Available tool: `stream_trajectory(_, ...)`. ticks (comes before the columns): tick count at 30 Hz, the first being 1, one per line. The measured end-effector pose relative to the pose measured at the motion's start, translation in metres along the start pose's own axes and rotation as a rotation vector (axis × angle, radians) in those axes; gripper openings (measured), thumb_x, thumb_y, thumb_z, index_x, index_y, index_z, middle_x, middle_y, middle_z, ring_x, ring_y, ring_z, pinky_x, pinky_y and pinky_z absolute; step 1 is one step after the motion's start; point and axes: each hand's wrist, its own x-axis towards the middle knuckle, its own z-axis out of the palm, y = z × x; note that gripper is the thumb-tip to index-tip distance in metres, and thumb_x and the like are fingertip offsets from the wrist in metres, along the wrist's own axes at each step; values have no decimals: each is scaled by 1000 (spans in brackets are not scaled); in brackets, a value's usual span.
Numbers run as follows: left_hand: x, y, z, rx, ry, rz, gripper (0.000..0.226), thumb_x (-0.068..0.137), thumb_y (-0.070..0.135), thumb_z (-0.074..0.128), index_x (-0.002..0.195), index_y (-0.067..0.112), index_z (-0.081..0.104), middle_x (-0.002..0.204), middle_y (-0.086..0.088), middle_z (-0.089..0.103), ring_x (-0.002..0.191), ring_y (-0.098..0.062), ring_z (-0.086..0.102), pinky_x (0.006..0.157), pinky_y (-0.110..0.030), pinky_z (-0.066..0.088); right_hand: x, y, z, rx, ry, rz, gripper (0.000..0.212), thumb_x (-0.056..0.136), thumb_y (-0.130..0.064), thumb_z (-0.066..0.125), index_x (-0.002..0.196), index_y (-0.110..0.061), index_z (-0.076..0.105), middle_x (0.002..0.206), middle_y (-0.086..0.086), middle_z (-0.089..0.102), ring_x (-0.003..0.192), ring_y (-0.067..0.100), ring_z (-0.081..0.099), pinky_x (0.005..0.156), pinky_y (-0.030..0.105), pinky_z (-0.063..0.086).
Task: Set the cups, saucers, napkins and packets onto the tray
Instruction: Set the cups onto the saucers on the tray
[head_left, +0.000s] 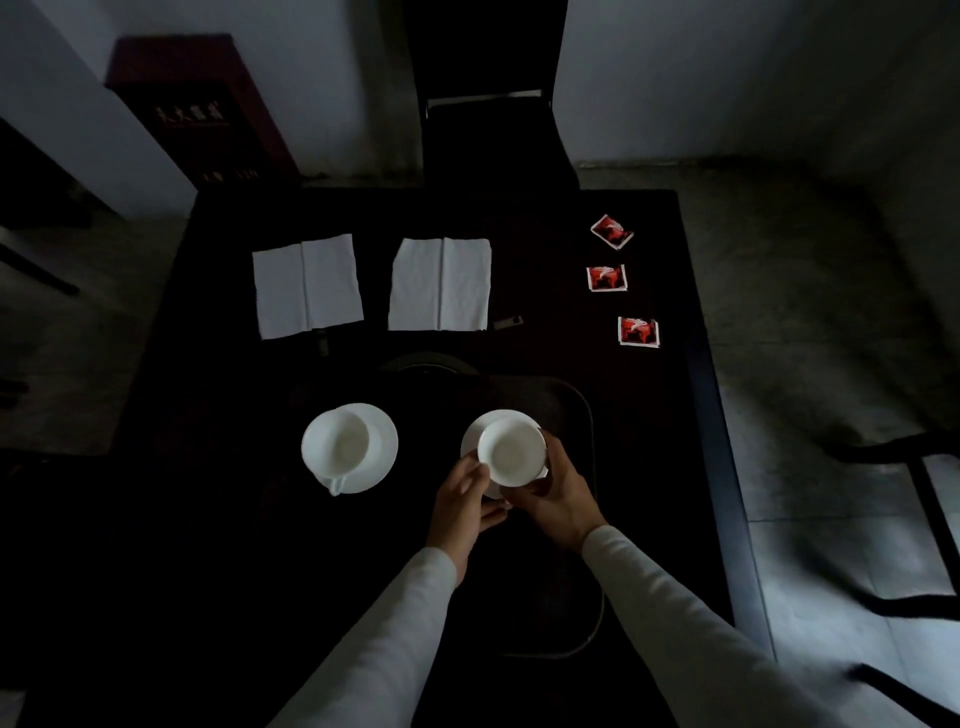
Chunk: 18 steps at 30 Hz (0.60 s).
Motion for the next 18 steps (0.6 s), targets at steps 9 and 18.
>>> stream_trajectory(9,1,2,0,7,-19,-27,28,105,29,47,133,33,50,113,2,66,95,-24,74,76,-31,60,0,-1,0,-13,1,-7,81,79,-25,83,146,-39,38,124,-11,61,99,0,64,70,10,53)
stream_trajectory(18,-1,2,1,36,-13,-60,26,105,32,47,130,37,50,111,6,65,99,-25,73,77,-32,60,2,1,-1,-40,-5,13,80,81,-23,80,146,-41,36,124,-12,61,107,5,65,72,11,51)
